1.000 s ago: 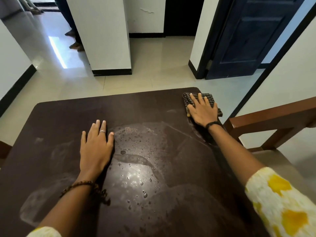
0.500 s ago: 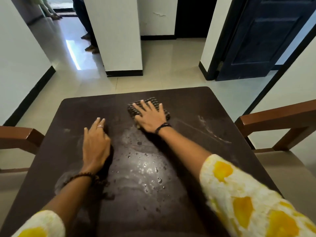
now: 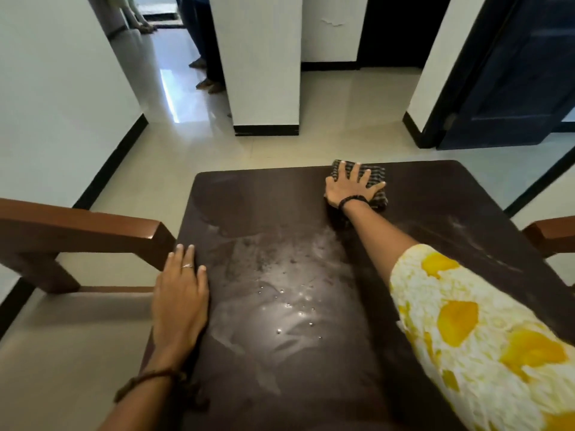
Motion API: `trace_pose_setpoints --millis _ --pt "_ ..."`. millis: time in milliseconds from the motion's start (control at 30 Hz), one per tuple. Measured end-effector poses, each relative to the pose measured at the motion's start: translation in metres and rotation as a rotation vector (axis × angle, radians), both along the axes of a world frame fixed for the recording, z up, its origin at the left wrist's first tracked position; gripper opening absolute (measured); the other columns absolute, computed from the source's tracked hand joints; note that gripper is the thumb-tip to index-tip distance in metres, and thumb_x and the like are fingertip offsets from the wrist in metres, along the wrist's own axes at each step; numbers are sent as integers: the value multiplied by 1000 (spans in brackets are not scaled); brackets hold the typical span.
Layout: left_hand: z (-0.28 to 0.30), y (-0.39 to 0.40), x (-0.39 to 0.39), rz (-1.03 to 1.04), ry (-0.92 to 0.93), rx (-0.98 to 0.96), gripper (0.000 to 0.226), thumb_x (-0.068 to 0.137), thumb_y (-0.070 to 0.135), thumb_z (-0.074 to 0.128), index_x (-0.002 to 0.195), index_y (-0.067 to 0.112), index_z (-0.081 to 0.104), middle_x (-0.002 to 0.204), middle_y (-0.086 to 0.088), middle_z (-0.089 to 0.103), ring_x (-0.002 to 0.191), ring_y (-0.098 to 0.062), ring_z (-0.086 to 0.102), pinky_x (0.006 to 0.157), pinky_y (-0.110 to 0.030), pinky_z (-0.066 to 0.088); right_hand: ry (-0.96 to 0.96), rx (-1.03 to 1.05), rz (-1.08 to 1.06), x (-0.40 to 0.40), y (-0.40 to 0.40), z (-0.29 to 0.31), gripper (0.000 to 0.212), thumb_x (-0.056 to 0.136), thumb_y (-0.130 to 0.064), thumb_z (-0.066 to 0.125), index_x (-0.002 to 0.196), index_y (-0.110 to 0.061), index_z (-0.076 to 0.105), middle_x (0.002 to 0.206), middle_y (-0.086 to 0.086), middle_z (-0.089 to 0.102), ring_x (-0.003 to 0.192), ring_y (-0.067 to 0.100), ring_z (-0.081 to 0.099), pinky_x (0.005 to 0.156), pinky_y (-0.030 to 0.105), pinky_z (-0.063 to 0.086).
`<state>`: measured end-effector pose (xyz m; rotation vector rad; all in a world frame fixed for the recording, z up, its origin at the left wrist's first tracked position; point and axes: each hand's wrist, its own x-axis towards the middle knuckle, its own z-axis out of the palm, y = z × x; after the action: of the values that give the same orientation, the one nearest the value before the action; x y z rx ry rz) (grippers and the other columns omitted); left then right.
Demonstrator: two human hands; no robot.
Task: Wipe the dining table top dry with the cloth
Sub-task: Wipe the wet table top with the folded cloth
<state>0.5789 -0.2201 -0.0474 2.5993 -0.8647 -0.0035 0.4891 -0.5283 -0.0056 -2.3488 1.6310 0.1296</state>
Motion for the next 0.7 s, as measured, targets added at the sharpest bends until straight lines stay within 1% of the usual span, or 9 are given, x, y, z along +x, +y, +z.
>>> trace_pose_setpoints --millis 167,300,367,433,533,633,700 --pt "2 1 -3 -2 18 -29 49 99 27 32 144 10 23 152 -9 23 140 -22 20 114 -42 19 -19 -15 244 110 84 -3 60 100 -46 20 152 -24 0 159 8 -8 145 34 -9 106 67 -8" --pt "6 1 -4 39 54 -106 59 97 29 35 147 9 10 155 -10 12 141 -23 16 114 -41 19 -22 37 429 160 127 -3 59 100 -46 21 151 -26 0 159 6 -9 145 32 -10 107 66 -8" --pt "8 1 -5 62 64 -111 63 97 30 37 147 9 5 155 -10 8 142 -22 11 115 -38 14 -6 56 531 165 133 -2 59 100 -47 20 151 -27 -1 159 5 -9 145 30 -10 108 65 -8" --pt "8 3 -4 97 88 -91 66 96 34 37 146 8 3 155 -11 8 142 -22 9 115 -36 10 5 52 628 164 136 -1 58 100 -47 19 151 -29 -1 159 4 -9 145 29 -9 109 64 -7" --pt "10 2 -3 140 140 -88 70 95 38 39 146 5 5 154 -14 15 141 -24 16 115 -36 14 -5 8 745 155 148 -4 56 100 -47 18 151 -30 0 159 2 -7 146 28 -6 110 63 -6" --pt "12 4 -3 141 169 -109 69 95 35 40 146 5 6 154 -13 15 140 -24 19 113 -35 16 -27 -36 857 136 170 -8 56 100 -47 18 151 -31 2 160 2 -4 146 28 -3 110 63 -5" --pt "14 5 -4 155 208 -142 67 95 31 41 147 6 5 153 -13 18 138 -25 22 110 -34 21 -46 -67 928 115 188 -10 55 100 -46 18 151 -32 3 160 1 -2 146 27 -2 110 62 -5"
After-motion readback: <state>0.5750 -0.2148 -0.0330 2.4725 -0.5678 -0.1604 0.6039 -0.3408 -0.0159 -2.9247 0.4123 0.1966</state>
